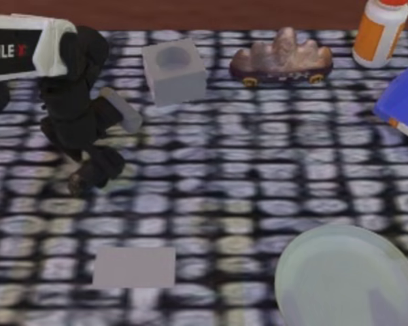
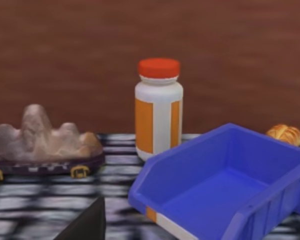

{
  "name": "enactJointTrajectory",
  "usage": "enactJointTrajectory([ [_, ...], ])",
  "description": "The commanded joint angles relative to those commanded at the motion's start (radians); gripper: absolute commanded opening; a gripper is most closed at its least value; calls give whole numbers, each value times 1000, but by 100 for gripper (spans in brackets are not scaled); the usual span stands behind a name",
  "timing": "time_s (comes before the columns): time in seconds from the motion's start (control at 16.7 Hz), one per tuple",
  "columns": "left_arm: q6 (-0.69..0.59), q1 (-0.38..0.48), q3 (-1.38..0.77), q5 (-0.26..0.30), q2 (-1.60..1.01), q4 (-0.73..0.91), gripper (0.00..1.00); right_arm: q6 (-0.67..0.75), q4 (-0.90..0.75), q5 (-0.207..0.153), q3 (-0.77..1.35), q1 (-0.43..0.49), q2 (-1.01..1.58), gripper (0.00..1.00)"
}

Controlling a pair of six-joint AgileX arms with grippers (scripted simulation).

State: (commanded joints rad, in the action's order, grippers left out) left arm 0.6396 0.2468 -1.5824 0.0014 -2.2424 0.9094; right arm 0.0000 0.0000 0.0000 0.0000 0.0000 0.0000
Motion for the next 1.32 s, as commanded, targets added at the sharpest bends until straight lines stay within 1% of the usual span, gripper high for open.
enactJointTrajectory([
  [0.42,0,0,0,0,0,0,2,0,0,0,0,0,0,100],
  [0.48,0,0,0,0,0,0,0,0,0,0,0,0,0,100],
  [1.02,1,-1,-3,0,2,3,0,0,0,0,0,0,0,100],
  [1.14,1,-4,-38,-1,12,41,0,0,0,0,0,0,0,100],
  [1.32,-2,-12,-128,-1,46,175,0,0,0,0,0,0,0,100],
])
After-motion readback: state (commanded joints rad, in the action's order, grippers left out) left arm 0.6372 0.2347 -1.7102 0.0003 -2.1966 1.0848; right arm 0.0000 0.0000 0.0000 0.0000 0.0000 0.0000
